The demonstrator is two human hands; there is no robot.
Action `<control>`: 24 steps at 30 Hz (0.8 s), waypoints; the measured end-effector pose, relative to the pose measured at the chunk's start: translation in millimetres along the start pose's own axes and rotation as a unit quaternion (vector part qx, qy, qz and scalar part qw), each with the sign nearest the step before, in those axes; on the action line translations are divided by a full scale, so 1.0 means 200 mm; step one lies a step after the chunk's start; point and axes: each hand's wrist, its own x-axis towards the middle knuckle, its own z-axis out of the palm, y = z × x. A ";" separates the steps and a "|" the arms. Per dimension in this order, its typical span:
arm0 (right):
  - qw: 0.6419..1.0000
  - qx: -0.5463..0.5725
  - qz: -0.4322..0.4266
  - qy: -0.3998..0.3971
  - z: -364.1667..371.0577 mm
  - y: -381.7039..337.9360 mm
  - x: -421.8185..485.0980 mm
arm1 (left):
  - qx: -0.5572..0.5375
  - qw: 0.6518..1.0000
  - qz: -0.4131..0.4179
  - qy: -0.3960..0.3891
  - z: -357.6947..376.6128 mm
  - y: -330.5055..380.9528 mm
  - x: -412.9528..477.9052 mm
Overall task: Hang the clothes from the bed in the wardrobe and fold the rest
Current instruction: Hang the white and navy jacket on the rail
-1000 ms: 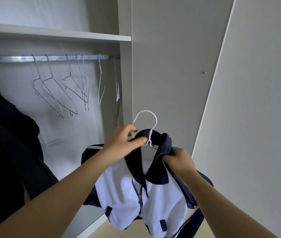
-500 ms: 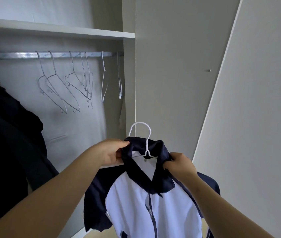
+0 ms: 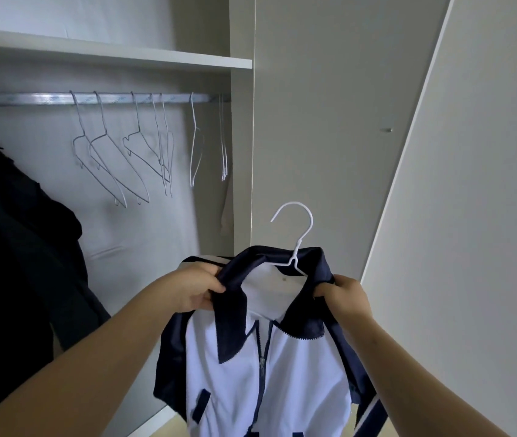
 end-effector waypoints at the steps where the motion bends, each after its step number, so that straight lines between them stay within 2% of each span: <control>1: 1.000 0.004 -0.003 -0.005 0.00 -0.01 0.00 | -0.062 0.998 0.005 -0.008 0.00 -0.01 0.00; 4: 1.000 0.019 -0.006 -0.019 0.02 -0.03 -0.01 | -0.211 0.977 0.005 0.028 0.01 0.00 0.01; 5: 0.999 0.028 -0.005 -0.025 0.02 -0.04 -0.02 | -0.188 0.979 0.011 0.084 0.02 0.00 0.03; 6: 0.999 0.039 -0.004 -0.031 0.03 -0.04 -0.02 | -0.099 0.979 0.031 0.174 0.02 -0.01 0.03; 7: 0.998 0.051 -0.002 -0.038 0.03 -0.05 -0.02 | 0.063 0.958 0.078 0.269 0.01 -0.01 0.04; 8: 0.997 0.060 -0.001 -0.041 0.04 -0.06 -0.03 | 0.253 0.897 0.146 0.332 0.00 -0.03 0.04; 9: 0.997 0.065 -0.002 -0.045 0.05 -0.06 -0.03 | 0.404 0.820 0.212 0.346 -0.01 -0.04 0.04; 10: 0.997 0.066 -0.007 -0.048 0.07 -0.06 -0.03 | 0.500 0.765 0.249 0.320 -0.01 -0.05 0.04; 11: 0.997 0.061 -0.014 -0.050 0.08 -0.06 -0.03 | 0.540 0.750 0.263 0.278 -0.01 -0.04 0.03; 12: 0.997 0.050 -0.024 -0.053 0.09 -0.06 -0.03 | 0.530 0.769 0.270 0.235 -0.01 -0.03 0.03; 14: 0.997 0.019 -0.049 -0.059 0.10 -0.04 -0.01 | 0.456 0.831 0.262 0.180 -0.02 -0.01 0.02; 16: 0.996 -0.021 -0.071 -0.055 0.08 -0.03 0.00 | 0.381 0.862 0.281 0.179 -0.04 0.00 0.02; 18: 0.989 -0.123 -0.079 -0.029 0.04 0.01 0.02 | 0.312 0.871 0.312 0.215 -0.06 -0.02 0.01; 21: 0.956 -0.293 -0.023 -0.008 -0.01 0.04 0.03 | 0.233 0.879 0.320 0.266 -0.10 -0.02 0.00; 23: 0.943 -0.333 -0.010 -0.007 0.00 0.01 0.03 | 0.216 0.884 0.314 0.270 -0.14 -0.03 0.00; 24: 0.946 -0.323 -0.040 -0.001 0.02 -0.02 0.04 | 0.214 0.887 0.308 0.269 -0.15 -0.03 0.00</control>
